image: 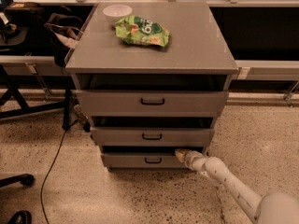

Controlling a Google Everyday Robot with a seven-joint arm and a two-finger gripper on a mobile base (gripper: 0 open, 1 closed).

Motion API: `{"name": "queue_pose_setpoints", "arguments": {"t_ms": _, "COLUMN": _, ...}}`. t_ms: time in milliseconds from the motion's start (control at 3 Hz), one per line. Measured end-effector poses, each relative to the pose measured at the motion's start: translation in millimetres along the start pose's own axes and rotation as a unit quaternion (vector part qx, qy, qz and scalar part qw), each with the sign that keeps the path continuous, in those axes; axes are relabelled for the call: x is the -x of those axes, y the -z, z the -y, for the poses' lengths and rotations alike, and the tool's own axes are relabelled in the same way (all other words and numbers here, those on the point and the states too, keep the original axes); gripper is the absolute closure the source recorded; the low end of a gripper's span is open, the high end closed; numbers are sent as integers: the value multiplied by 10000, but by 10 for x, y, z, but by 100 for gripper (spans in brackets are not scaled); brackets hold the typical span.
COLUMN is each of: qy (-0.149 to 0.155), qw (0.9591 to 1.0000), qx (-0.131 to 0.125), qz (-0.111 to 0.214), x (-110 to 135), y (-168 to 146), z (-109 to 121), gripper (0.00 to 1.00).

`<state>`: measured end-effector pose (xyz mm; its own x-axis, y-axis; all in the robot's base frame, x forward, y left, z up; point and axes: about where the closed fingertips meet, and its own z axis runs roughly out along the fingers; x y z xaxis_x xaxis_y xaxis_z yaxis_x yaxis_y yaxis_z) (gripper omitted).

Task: Open bottom drawer

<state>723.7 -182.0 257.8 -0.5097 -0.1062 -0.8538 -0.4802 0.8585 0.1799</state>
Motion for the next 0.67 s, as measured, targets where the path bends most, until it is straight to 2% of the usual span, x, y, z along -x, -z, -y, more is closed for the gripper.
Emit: {"name": "queue_pose_setpoints", "arguments": {"t_ms": 667, "qy": -183, "qw": 9990, "qx": -334, "qz": 232, "x": 13, "y": -172, "z": 177, "gripper": 100}}
